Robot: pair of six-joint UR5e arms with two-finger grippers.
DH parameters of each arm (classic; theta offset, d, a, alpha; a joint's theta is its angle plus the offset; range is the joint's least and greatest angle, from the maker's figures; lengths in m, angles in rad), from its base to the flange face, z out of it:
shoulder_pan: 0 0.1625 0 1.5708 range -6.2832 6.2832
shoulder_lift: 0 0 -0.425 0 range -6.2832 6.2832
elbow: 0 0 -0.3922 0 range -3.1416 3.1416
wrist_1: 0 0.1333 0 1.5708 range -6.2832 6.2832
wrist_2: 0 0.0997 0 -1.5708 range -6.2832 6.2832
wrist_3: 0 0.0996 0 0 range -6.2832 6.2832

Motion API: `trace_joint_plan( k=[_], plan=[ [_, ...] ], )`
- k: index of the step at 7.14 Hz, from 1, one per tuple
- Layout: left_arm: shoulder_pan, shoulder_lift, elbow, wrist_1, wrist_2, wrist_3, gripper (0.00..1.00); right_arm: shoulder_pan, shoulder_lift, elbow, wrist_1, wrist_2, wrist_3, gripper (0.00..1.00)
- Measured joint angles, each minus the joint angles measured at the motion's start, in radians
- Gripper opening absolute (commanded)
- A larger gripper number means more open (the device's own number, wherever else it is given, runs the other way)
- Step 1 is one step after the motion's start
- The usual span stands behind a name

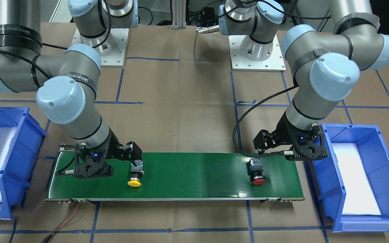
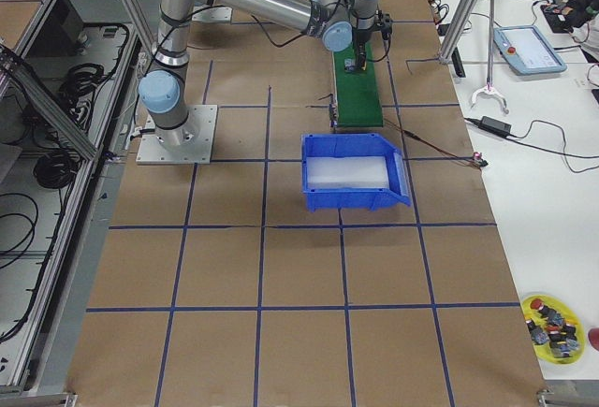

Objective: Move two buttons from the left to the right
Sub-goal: 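Release the red button with the left gripper while the right grasps the yellow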

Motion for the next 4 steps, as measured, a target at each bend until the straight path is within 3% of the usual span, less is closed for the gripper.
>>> trace_joint_plan(
  k=[2,4],
  plan=[
    [-0.011,0.094,0.010,-0.131,0.000,0.002,1.00,-0.008,0.033,-0.007,-0.002,-0.003,-0.001,1.00],
    [-0.014,0.152,-0.008,-0.165,0.000,0.002,1.00,-0.012,0.057,-0.004,-0.027,-0.010,-0.002,1.00]
  ],
)
